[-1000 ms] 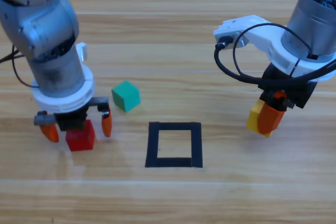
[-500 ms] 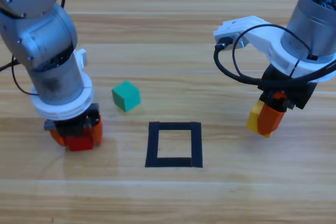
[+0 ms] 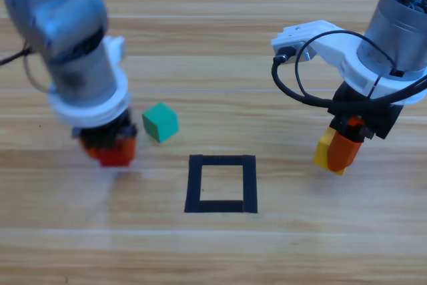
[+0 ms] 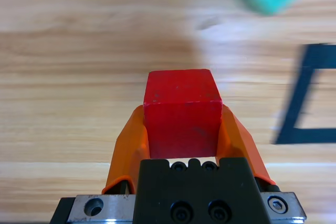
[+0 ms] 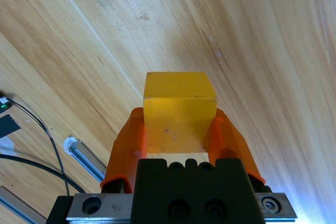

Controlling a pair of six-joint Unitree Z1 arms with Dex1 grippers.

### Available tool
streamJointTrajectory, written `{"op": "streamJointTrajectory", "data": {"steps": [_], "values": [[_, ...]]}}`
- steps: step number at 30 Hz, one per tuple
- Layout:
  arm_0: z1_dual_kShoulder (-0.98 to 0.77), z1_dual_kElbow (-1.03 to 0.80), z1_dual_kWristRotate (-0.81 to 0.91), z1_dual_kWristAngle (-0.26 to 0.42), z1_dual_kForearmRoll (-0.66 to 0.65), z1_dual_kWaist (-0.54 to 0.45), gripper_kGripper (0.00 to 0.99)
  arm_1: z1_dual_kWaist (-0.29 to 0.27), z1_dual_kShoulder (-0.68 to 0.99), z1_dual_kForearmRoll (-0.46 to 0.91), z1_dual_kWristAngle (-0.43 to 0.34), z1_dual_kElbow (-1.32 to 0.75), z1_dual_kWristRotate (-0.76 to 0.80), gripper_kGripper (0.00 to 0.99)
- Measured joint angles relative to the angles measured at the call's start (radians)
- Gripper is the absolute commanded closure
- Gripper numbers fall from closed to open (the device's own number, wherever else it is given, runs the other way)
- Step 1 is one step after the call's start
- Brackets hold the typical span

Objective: Stack the blocks in the rectangular block: red at the bottom, yellow in the middle, green on top

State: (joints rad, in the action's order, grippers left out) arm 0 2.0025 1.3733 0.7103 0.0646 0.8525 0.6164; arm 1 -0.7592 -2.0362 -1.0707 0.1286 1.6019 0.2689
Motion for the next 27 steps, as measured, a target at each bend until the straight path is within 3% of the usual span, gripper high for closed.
{"op": "streamJointTrajectory", "data": {"steps": [13,27], "values": [[0.124,0.263,0.084,-0.021,0.136,0.222,0.870,0.000,0.000,0.004,0.000,-0.014,-0.030,0.990],[0.180,0.338,0.212,-0.041,0.138,0.291,0.866,0.000,0.000,0.063,-0.001,-0.047,-0.087,0.990]]}}
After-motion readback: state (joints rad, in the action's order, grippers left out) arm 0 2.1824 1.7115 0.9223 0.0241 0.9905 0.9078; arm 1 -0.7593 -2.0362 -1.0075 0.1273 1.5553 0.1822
